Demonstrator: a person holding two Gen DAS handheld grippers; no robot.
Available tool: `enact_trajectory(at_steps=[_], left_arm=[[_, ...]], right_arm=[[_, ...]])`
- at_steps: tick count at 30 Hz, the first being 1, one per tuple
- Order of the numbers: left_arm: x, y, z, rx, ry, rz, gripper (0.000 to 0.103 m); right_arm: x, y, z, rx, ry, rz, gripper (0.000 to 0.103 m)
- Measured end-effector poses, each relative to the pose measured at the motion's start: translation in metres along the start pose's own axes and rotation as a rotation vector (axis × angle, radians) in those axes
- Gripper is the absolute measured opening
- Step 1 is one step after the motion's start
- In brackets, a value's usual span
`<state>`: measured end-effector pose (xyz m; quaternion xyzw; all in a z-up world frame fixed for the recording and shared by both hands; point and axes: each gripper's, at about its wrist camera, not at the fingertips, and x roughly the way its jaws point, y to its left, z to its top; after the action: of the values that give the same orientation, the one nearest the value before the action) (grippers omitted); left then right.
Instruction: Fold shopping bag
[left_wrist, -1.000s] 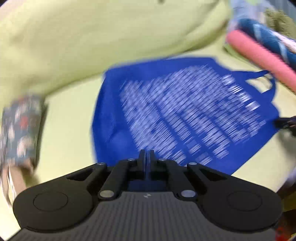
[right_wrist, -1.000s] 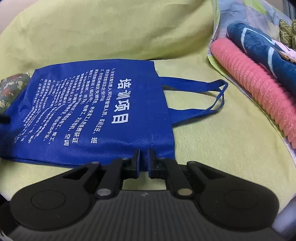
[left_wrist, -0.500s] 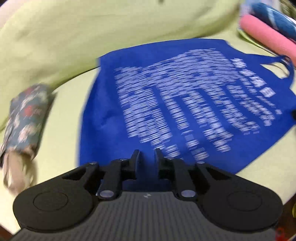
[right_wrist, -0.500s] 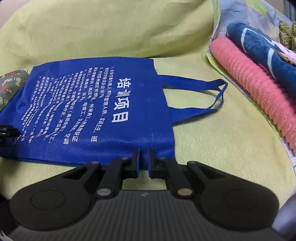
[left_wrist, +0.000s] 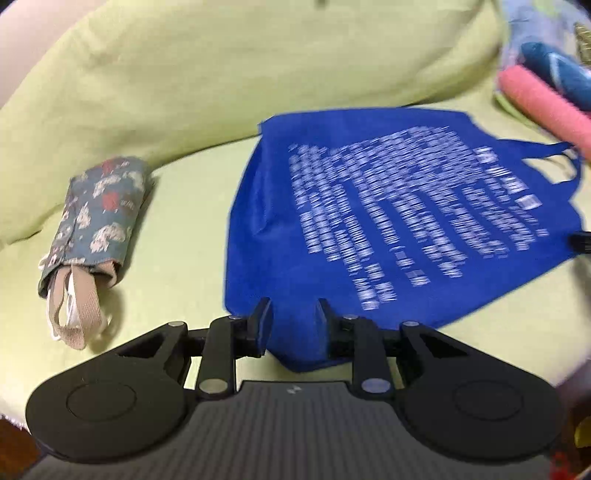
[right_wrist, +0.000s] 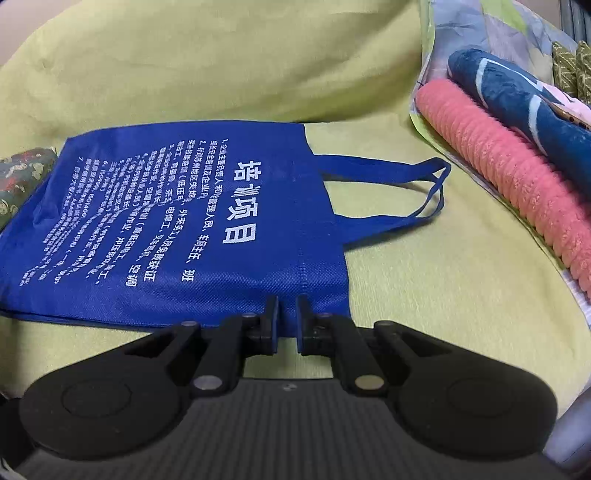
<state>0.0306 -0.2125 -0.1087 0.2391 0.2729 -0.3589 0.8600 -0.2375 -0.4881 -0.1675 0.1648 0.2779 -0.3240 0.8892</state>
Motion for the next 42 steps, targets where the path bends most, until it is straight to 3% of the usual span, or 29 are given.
enact_trajectory(at_steps=[7, 13, 18, 26, 28, 30, 37, 42], left_arm=[[-0.017, -0.029, 0.003, 0.057, -0.024, -0.054, 0.032], [-0.014, -0.046, 0.007, 0.090, -0.021, -0.067, 0.033], [-0.007, -0.051, 0.021, 0.137, -0.070, -0.119, 0.037], [0.034, -0.055, 0.103, 0.460, -0.154, -0.242, 0.044], [0.049, -0.056, 0.134, 0.545, -0.175, -0.286, 0.064], [0.067, -0.060, 0.166, 0.621, -0.203, -0.343, 0.071], [0.174, -0.086, 0.268, 0.743, -0.002, -0.640, 0.071], [0.256, -0.099, 0.312, 0.628, 0.234, -0.855, 0.071]], right_arm=[[-0.001, -0.011, -0.003, 0.047, -0.016, 0.051, 0.007], [-0.001, -0.016, -0.005, 0.071, -0.028, 0.076, 0.007], [-0.001, -0.021, -0.004, 0.101, -0.030, 0.096, 0.007], [0.000, -0.027, -0.001, 0.131, -0.004, 0.121, 0.007], [0.001, -0.029, 0.000, 0.133, 0.003, 0.127, 0.007], [0.001, -0.030, 0.001, 0.134, 0.008, 0.135, 0.007], [0.003, -0.036, 0.002, 0.130, 0.017, 0.167, 0.008], [0.006, -0.039, 0.006, 0.128, 0.032, 0.188, 0.008]])
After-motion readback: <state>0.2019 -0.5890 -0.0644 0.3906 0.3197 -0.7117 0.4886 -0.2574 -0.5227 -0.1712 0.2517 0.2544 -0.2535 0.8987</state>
